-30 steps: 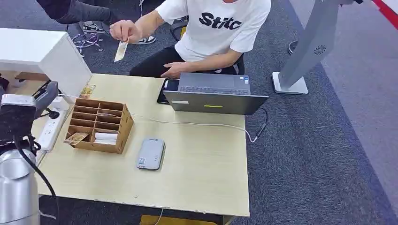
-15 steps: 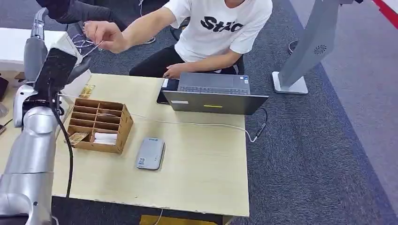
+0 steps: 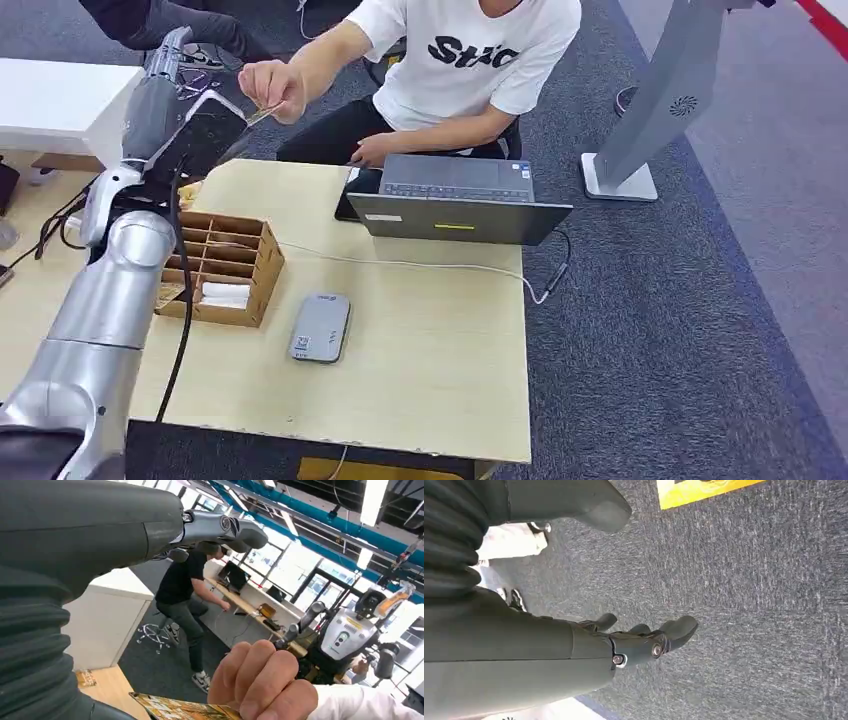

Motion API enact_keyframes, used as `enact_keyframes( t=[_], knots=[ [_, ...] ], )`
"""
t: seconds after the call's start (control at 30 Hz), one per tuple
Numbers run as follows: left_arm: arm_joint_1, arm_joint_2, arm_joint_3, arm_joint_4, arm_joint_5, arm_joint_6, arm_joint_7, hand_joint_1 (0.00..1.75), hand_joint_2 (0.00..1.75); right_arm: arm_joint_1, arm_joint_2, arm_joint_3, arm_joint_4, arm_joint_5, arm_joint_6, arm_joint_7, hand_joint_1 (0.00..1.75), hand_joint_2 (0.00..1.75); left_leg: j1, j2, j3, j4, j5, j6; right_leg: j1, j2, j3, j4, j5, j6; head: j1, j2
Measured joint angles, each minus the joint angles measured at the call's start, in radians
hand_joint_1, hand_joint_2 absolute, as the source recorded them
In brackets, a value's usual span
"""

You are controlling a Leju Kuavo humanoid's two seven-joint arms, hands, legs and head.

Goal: Pass the card to the sensor for recognition and then transmit it.

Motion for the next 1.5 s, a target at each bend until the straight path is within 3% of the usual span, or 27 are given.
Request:
enact_keyframes(
  t=[0.07, 0.1, 0.13, 1.23, 1.5],
  knots=[
    [0.000, 0.000, -0.005, 0.005, 0.000, -0.004, 0.000, 0.00, 1.75, 0.000, 0.000, 0.004, 0.000, 0.000, 0.002, -0.001, 0.00, 1.75, 0.000, 0.000, 0.000, 0.000, 0.000, 0.000, 0.000, 0.000, 0.000, 0.000, 0.000, 0.000, 0.000, 0.000],
    [0.001, -0.001, -0.006, 0.006, 0.000, -0.009, 0.000, 0.21, 1.75, 0.001, 0.000, 0.005, 0.000, 0.000, 0.002, -0.002, 0.00, 1.75, 0.000, 0.000, 0.000, 0.000, 0.000, 0.000, 0.000, 0.000, 0.000, 0.000, 0.000, 0.000, 0.000, 0.000],
    [0.003, -0.001, -0.008, 0.005, 0.001, -0.011, -0.001, 1.75, 1.75, 0.001, 0.000, 0.006, 0.000, 0.000, 0.003, -0.004, 0.00, 1.75, 0.000, 0.000, 0.000, 0.000, 0.000, 0.000, 0.000, 0.000, 0.000, 0.000, 0.000, 0.000, 0.000, 0.000],
    [0.075, 0.060, -0.012, -0.040, 0.071, -0.059, -0.024, 1.75, 1.75, 0.005, 0.001, 0.013, 0.000, 0.011, 0.012, -0.006, 0.00, 1.75, 0.000, 0.000, 0.000, 0.000, 0.000, 0.000, 0.000, 0.000, 0.000, 0.000, 0.000, 0.000, 0.000, 0.000],
    [0.150, 0.066, -0.031, -0.159, 0.114, -0.105, -0.054, 1.75, 1.75, 0.006, 0.001, 0.013, 0.000, 0.008, 0.012, -0.009, 0.00, 1.75, 0.000, 0.000, 0.000, 0.000, 0.000, 0.000, 0.000, 0.000, 0.000, 0.000, 0.000, 0.000, 0.000, 0.000]
  ],
)
